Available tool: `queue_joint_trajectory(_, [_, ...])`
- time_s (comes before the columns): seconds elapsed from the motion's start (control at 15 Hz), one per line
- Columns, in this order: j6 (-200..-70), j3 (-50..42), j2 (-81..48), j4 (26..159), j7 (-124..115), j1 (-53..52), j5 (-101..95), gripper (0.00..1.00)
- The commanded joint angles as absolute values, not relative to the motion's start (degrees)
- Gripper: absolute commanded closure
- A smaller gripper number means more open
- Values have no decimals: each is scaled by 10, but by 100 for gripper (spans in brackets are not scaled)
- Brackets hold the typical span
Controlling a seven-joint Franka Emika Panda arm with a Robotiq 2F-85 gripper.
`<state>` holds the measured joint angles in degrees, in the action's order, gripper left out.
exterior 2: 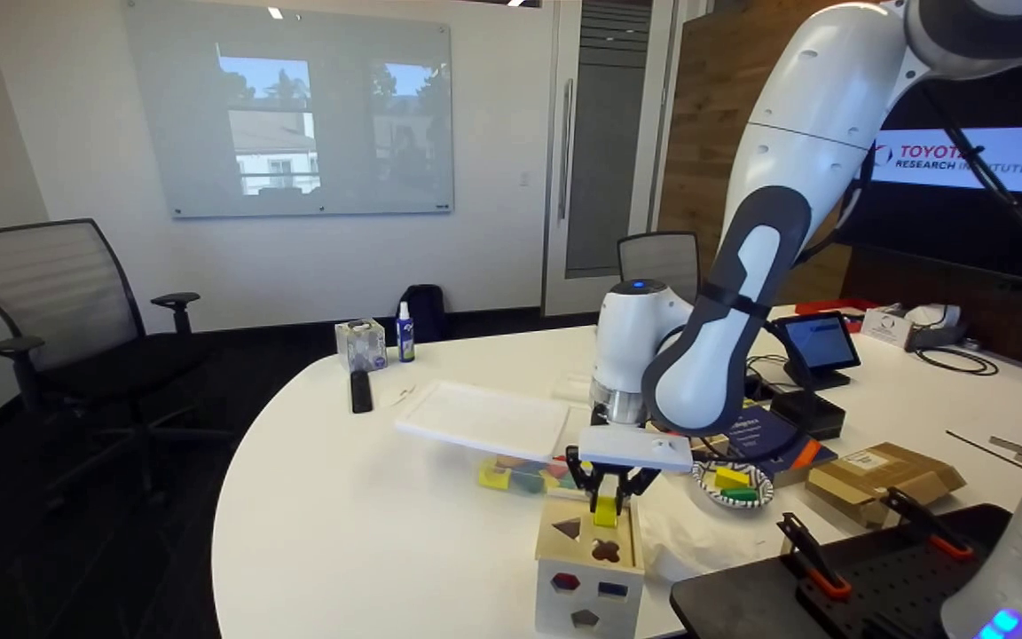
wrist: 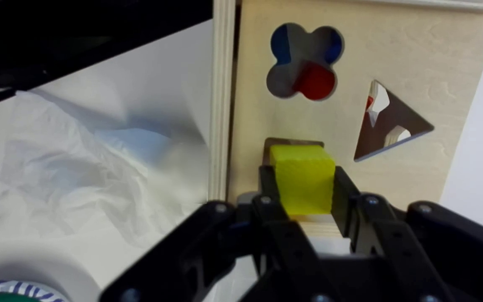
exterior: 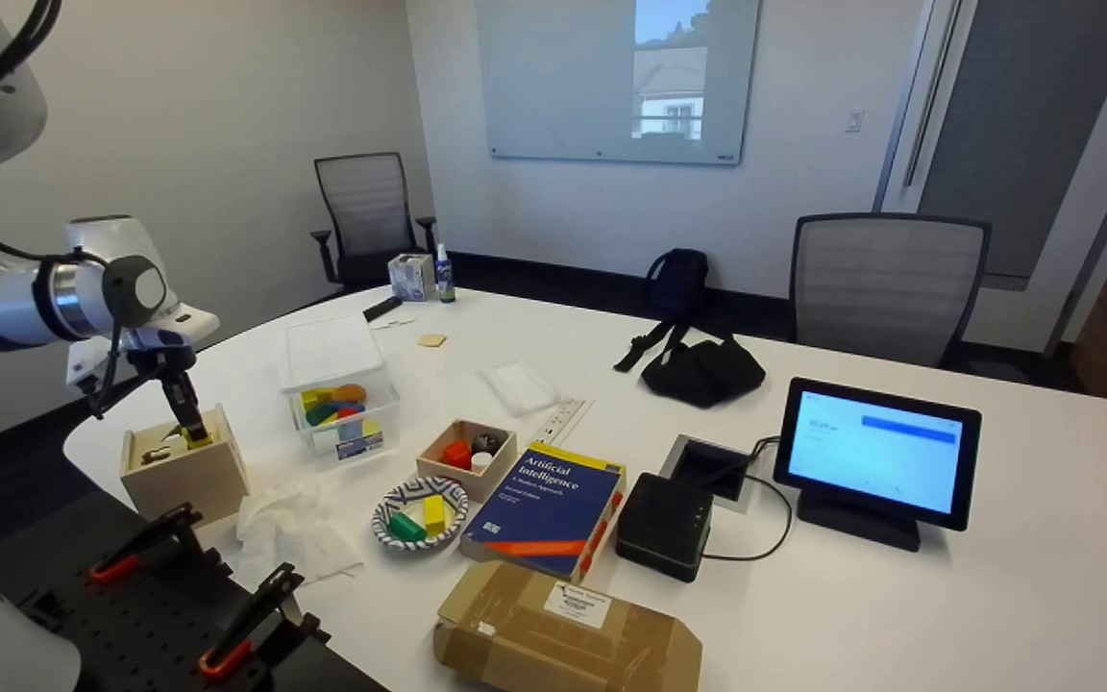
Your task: Remove the square yellow block from the plate and put in the shape sorter using the square opening
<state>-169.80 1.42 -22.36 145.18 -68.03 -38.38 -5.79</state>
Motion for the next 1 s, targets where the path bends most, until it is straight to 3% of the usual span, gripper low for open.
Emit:
queue_joint_trajectory(0.0, [-1703, 12, -228, 1451, -686, -391, -29, 91])
queue_joint_trajectory(0.47, [-1705, 9, -227, 1456, -689, -394, -4, 91])
queue_joint_trajectory(0.6, [-1707, 7, -224, 1457, -689, -394, -1, 41])
queue_joint_trajectory(0.73, [-1706, 4, -218, 1458, -689, -395, -1, 34])
queue_joint_trajectory(0.93, [-1705, 4, -202, 1462, -684, -392, -2, 12])
